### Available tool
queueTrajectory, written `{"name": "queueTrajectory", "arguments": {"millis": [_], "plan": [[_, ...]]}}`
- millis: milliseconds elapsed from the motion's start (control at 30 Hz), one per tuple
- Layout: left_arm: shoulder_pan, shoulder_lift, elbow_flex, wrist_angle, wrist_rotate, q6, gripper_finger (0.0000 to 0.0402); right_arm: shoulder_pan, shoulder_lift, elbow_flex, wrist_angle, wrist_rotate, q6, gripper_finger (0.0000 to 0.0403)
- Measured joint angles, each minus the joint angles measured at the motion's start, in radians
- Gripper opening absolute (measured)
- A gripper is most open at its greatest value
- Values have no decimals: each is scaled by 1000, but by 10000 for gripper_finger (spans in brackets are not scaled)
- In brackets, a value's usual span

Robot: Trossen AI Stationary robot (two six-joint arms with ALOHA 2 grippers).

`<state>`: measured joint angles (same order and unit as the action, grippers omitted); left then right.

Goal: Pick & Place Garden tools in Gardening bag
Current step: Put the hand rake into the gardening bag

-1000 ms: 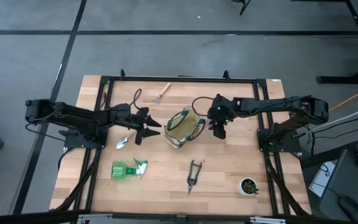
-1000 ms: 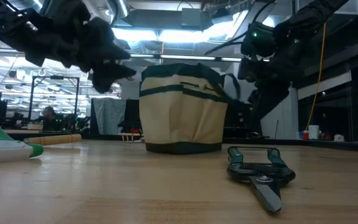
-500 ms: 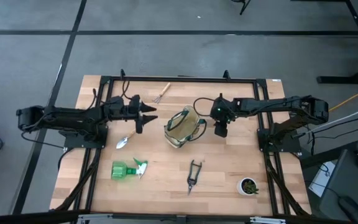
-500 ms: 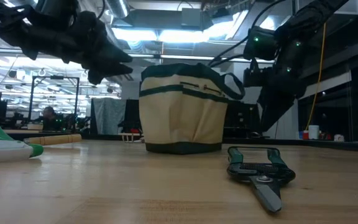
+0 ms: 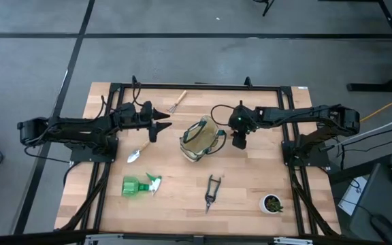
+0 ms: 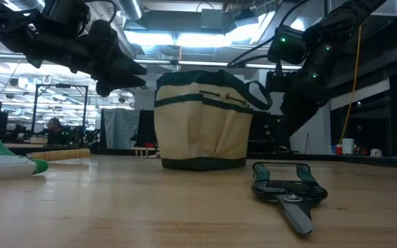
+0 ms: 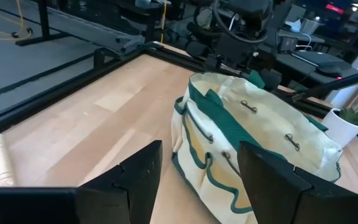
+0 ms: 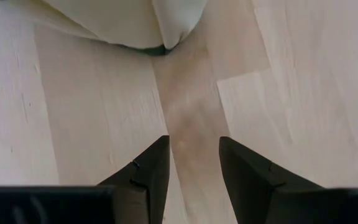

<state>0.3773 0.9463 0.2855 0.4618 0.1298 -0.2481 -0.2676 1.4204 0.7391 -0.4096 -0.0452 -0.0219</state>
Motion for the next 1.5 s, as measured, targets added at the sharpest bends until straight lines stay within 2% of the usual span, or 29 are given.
{"name": "queueTrajectory", "arguments": {"millis": [333, 433, 567, 700, 933, 1167, 1300, 1500], "plan": [[-4, 0, 0, 0, 0, 0, 205, 0, 0, 0, 72, -7, 26, 144], [-4, 0, 0, 0, 0, 0, 205, 0, -1, 1, 68, -14, -17, 144], [-4, 0, 0, 1, 4, -17, 205, -11, -47, 0, 57, -112, -78, 144], [-4, 0, 0, 1, 19, -19, 205, -33, -143, -57, 107, -160, -84, 144], [-4, 0, 0, 1, 18, 1, 205, -37, -383, -283, 305, -153, 35, 144], [-2, 0, 0, 6, 12, 18, 205, 5, -620, -451, 430, -140, 37, 144], [-2, 0, 0, 6, 12, 18, 205, 27, -713, -510, 432, -135, 53, 144], [-2, 0, 0, 6, 11, 18, 205, 92, -805, -607, 498, -60, 110, 144]]}}
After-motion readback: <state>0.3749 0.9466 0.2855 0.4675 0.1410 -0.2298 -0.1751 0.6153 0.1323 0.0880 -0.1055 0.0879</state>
